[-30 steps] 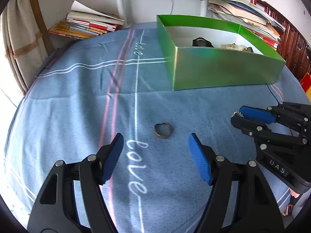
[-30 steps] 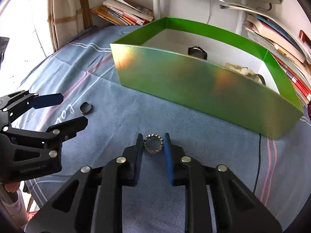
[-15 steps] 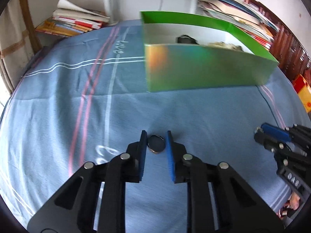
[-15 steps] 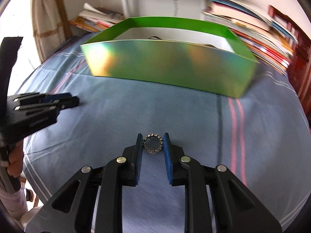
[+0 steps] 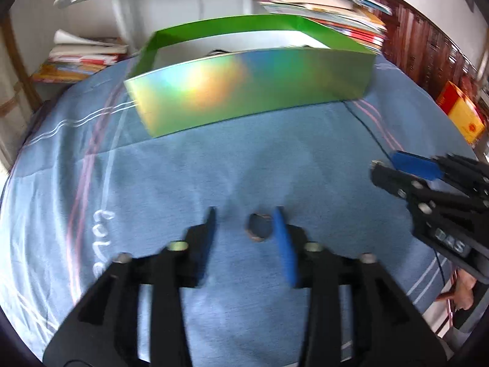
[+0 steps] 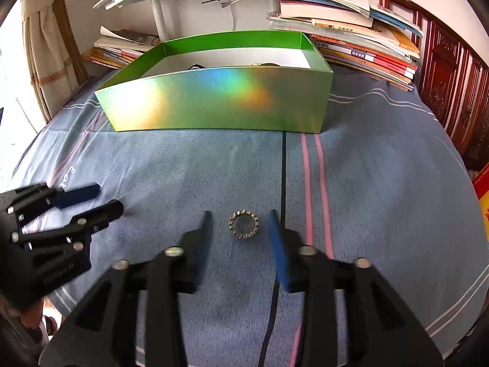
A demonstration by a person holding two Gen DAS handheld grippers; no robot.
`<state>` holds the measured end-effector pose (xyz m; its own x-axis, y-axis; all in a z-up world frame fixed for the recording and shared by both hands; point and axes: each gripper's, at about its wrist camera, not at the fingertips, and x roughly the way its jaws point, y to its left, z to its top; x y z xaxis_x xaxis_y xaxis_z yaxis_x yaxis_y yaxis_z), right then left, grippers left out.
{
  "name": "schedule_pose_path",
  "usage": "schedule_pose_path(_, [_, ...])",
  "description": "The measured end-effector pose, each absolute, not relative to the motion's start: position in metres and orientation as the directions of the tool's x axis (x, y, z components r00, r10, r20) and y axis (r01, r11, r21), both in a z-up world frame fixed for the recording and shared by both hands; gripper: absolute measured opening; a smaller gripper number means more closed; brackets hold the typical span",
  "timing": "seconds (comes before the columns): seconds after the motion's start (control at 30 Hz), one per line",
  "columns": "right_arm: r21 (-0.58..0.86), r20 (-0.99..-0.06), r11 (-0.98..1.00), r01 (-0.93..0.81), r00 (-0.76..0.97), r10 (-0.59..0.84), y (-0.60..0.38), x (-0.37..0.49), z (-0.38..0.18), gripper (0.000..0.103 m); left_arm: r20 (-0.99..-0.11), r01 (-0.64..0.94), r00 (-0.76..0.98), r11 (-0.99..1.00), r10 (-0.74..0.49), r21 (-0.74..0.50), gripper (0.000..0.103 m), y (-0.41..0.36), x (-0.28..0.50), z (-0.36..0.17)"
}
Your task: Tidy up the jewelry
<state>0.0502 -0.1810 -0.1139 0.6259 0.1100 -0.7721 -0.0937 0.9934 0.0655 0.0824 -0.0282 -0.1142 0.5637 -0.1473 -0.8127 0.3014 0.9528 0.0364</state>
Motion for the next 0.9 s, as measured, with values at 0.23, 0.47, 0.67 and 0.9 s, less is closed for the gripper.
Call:
schedule_pose_path(0.23, [0.071,-0.783,0.993,-0.099,0.611,0.116,-0.182,0.042,-0.118,0.040,-0.820,0.232,0.563,0.972,-0.100,0.041,0.053,0.005,0.076,-0.113])
schedule_pose_path(0.47, [0.078,-0.783,0.992,-0.100,0.609,0.123,-0.182,0.040,-0.119,0.043,-0.808,0.275,0.571,0.961,-0.142,0.025,0.053,0.006,0.063,-0.104])
schedule_pose_path(0.67, [0.072,-0.781,0.991,-0.110,0.612,0.125,-0.178,0.039,-0.119,0.051,-0.816,0.305,0.557,0.952,-0.152,0.031,0.053,-0.007,0.063,-0.109])
schedule_pose_path(0.9, [0.064,-0.777,0.991,-0.121,0.616,0.126,-0.176,0.038,-0.120,0.057,-0.825,0.175,0.562,0.984,-0.066,0.041,0.053,0.018,0.080,-0.113])
